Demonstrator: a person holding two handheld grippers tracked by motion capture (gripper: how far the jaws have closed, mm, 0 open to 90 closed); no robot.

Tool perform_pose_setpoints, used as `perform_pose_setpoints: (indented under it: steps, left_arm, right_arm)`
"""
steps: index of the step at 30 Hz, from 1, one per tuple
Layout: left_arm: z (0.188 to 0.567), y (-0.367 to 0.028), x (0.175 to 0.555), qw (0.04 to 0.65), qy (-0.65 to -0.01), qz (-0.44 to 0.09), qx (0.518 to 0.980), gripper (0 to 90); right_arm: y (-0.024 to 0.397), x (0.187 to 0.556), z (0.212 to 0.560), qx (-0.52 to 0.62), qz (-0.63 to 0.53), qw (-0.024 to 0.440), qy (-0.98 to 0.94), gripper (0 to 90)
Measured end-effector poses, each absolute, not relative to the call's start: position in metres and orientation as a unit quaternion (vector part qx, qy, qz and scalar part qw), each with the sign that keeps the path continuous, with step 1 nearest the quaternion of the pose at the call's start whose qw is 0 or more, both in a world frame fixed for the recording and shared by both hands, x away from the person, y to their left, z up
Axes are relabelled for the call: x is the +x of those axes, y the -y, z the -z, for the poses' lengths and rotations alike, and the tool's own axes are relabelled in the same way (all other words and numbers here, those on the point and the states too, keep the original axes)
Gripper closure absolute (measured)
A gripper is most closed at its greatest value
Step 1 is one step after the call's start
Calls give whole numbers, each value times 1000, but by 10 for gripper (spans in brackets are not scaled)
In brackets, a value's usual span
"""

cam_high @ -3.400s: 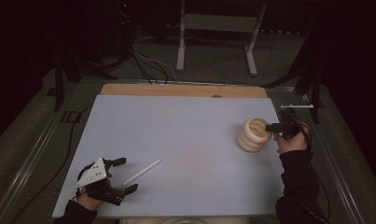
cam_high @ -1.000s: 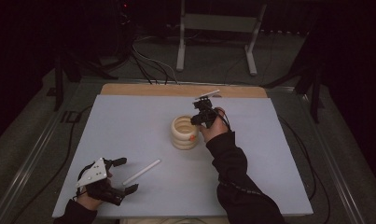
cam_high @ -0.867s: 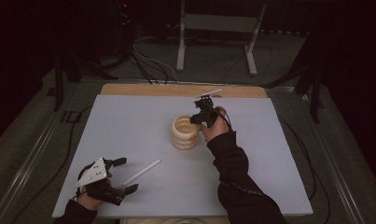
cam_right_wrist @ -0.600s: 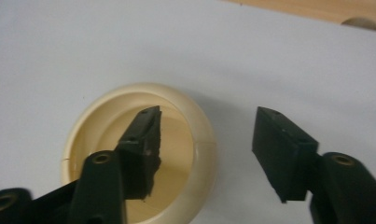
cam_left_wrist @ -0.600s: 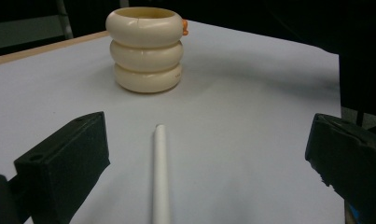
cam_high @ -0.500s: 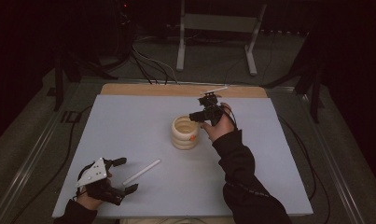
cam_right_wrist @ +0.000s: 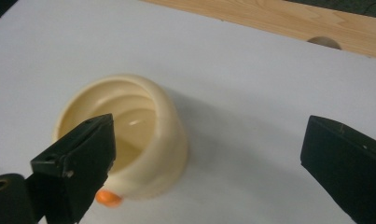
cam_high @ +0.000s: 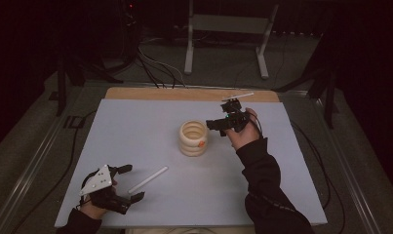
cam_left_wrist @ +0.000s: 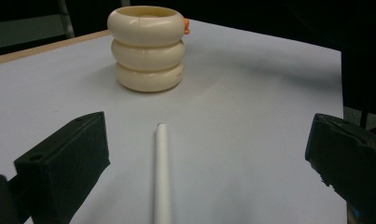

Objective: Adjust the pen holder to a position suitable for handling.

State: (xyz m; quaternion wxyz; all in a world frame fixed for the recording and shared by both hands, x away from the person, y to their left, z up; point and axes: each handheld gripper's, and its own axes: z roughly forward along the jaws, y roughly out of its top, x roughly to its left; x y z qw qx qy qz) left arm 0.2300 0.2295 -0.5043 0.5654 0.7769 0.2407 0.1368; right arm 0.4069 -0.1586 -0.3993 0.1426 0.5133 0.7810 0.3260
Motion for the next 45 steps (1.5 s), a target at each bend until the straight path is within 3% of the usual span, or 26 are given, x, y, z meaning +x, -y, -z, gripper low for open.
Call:
perform_pose_setpoints:
  steps: [15, 29, 45]
  left_arm:
    - [504, -230, 230, 567, -244, -137, 775, 1]
    - [504, -229, 231, 568, -245, -133, 774, 1]
    - [506, -228, 235, 569, -249, -128, 773, 1]
  right_arm:
    - [215, 381, 409, 522, -351, 159, -761, 0]
    - [262, 343, 451, 513, -361, 207, -750, 0]
    - [289, 286, 495, 457, -427, 200, -754, 0]
